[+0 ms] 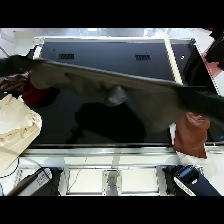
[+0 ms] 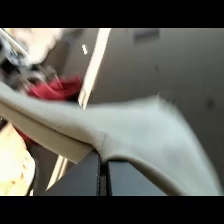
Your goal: Fold the shirts.
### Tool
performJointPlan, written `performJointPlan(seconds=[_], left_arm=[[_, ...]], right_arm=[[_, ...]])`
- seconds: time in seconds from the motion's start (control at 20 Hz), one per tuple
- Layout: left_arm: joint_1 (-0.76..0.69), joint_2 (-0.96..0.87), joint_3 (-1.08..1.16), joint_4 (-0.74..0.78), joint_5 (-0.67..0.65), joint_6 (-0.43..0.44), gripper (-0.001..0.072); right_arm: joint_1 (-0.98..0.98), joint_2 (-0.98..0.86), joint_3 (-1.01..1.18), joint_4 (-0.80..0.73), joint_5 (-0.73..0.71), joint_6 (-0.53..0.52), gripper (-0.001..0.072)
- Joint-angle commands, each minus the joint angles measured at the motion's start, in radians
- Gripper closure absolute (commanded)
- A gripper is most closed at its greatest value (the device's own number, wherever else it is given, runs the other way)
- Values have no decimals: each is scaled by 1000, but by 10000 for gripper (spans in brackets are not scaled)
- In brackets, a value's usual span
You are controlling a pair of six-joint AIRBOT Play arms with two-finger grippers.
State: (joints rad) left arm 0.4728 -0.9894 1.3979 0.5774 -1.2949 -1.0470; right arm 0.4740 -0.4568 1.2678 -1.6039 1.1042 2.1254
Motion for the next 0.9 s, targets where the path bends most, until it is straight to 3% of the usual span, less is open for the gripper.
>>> performJointPlan(seconds=[0.0, 0.15, 0.25, 0.4, 0.5, 0.6, 0.75, 0.85], left_arm=[[32, 278, 16, 90, 62, 8, 698], [33, 369, 79, 163, 140, -27, 699], [32, 326, 132, 163, 185, -31, 699], [-2, 157, 172, 156, 188, -64, 699], [-110, 5, 172, 173, 175, -64, 699], [-277, -160, 172, 339, 198, -66, 699], [-446, -410, 172, 708, 332, -272, 699], [-478, -568, 172, 840, 401, -401, 698]], right_arm=[[-6, 38, 151, -21, 92, -76, 701], [-6, -51, 192, -47, 88, -148, 701], [-6, -132, 192, -118, 85, -205, 702], [-10, -311, 192, -277, 57, -273, 703], [-75, -455, 192, -282, 9, -298, 703], [-182, -602, 192, -266, -32, -304, 703], [-352, -805, 192, -88, -112, -307, 699], [-417, -924, 192, 14, -175, -307, 698]])
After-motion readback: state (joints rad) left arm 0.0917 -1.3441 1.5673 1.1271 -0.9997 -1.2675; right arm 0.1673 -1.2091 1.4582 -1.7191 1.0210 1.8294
